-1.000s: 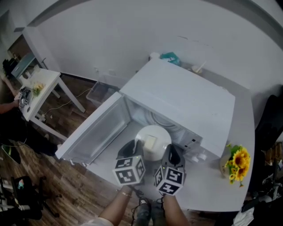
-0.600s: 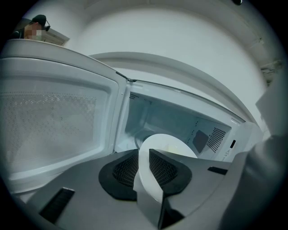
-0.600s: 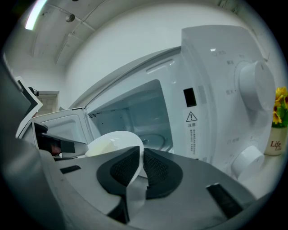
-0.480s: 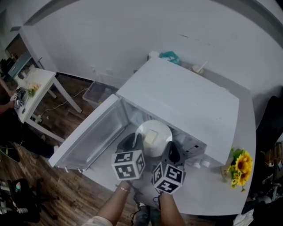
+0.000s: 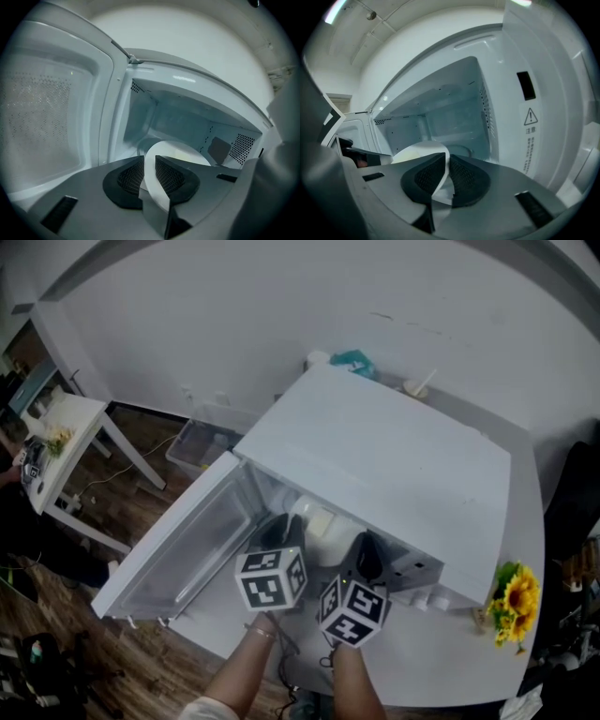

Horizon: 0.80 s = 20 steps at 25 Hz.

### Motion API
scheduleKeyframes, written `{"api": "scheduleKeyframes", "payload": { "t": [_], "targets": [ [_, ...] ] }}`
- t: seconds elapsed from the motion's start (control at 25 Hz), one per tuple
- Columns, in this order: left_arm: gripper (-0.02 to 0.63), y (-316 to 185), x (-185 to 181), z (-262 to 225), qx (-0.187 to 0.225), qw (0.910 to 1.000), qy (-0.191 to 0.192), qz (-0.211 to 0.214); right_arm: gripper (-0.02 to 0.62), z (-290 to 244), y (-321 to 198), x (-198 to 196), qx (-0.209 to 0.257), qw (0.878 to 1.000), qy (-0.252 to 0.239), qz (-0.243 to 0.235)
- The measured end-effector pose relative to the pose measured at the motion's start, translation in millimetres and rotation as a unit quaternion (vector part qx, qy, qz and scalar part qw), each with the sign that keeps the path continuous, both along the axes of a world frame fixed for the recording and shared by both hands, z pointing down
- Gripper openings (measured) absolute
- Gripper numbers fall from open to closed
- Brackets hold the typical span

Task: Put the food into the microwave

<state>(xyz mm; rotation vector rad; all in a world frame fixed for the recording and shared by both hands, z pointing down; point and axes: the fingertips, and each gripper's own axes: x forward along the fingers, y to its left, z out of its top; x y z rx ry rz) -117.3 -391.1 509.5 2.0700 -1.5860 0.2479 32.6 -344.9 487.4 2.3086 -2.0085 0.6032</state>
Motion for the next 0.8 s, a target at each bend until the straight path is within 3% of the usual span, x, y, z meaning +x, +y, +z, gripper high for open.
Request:
{"api": "scheduleKeyframes", "payload": {
  "t": [0.48, 0.8],
  "targets": [
    [0.087, -29, 9, 13, 0.018, 0.9996, 0.003, 0.022, 0.038, 10, -22, 6, -0.002, 0.999, 0.009, 0.033],
    [0.087, -49, 23, 13, 0.027, 0.9985, -0.019, 0.044, 0.040, 18, -35, 14, -0.014, 0.998, 0.028, 0.060]
  ]
}}
